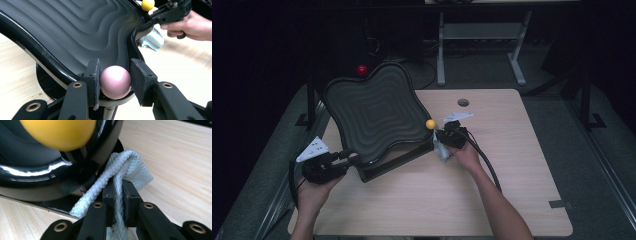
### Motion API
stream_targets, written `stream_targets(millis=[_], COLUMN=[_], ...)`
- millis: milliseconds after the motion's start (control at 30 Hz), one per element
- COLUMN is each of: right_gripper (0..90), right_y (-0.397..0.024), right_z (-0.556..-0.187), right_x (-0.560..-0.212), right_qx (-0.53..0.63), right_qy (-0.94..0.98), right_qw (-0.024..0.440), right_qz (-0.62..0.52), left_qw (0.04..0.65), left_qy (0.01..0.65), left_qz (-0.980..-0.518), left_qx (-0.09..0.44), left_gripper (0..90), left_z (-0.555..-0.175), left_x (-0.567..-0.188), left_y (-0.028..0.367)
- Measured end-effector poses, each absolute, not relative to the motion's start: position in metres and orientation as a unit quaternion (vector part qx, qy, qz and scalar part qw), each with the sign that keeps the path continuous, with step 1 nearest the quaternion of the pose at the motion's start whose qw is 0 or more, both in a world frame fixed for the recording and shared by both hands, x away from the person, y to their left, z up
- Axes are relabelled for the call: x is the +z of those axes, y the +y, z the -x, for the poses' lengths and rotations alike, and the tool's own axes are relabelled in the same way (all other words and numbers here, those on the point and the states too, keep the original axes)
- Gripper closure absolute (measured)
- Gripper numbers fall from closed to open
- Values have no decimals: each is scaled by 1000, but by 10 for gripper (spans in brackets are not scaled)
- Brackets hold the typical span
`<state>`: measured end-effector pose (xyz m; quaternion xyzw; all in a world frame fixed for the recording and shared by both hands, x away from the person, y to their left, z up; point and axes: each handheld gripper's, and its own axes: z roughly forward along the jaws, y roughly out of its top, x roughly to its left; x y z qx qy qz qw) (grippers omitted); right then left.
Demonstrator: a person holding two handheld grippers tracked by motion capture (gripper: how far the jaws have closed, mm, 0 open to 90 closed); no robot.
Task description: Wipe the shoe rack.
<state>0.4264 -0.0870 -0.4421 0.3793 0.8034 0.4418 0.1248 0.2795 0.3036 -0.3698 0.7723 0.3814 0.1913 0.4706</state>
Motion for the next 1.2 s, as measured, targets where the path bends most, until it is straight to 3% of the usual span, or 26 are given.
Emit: stream_targets(millis=[333,1200], right_gripper=[836,833], right_y=[-92,-140], right_z=[-424,-390], right_x=[-449,-449], right_qx=[442,437], right_qy=[813,814], right_qw=[84,97], right_qz=[-371,-370], left_qw=[462,480], left_qy=[373,354], left_qz=[-779,-779], left_qx=[202,196], left_gripper=[609,610], left_z=[-283,-314], left_x=[-369,-374], left_y=[305,276])
